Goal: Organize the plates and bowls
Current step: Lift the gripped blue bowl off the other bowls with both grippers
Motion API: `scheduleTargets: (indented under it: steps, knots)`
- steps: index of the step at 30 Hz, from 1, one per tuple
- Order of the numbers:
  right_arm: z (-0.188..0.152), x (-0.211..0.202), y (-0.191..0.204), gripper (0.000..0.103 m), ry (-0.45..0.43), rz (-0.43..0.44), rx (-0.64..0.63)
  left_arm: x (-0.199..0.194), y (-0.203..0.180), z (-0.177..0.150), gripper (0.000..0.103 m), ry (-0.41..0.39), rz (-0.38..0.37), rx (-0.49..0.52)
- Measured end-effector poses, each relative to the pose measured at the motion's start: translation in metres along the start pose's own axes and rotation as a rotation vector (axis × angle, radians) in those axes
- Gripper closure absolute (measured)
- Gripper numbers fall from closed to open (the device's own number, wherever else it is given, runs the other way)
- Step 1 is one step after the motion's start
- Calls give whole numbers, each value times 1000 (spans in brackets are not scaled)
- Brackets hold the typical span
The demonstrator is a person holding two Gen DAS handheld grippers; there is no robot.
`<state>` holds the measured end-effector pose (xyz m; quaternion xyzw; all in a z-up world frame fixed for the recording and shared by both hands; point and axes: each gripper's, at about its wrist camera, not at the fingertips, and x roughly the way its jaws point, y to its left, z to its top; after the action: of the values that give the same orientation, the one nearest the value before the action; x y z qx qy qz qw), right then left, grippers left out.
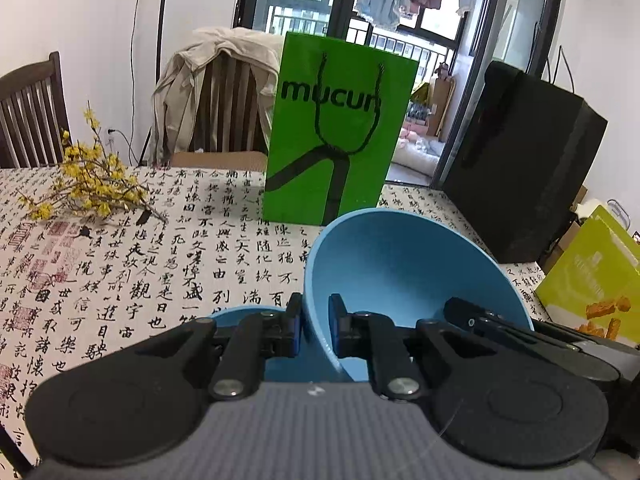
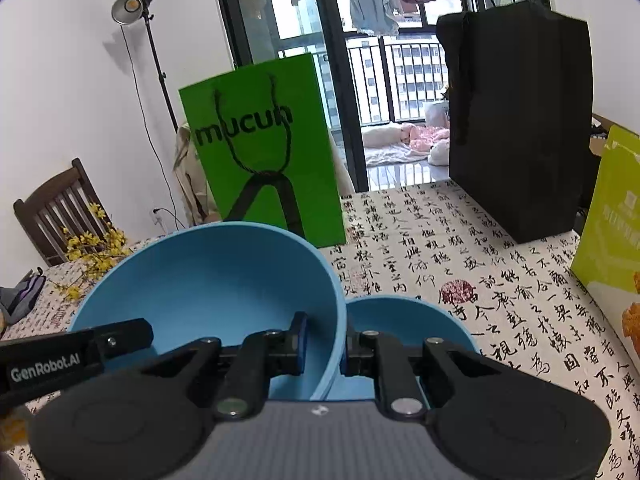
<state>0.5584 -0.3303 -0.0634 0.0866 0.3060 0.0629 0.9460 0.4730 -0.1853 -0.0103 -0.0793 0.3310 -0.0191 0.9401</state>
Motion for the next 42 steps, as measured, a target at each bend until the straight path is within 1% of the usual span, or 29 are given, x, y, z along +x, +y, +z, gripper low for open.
scheduleTargets:
  steps: [6,11,17,31,42]
  knots:
    - [0,-5,5,88,-18,3,-5,-6,2,0,89,-31,1,26]
    - [0,-8,10,88,-29,3,-18,-9,7,0,89,-32,-7,19]
    - [-1,-18,21,88,-74,-8,-63,-20,10,-2,89,-51,6,39]
    - [-11,-32,48,88,-60,-3,-90,-41,30,-11,89,-57,26,31]
    - [-16,-53,63,88,-76,-1,-99,-61,42,-18,89,-71,28,28]
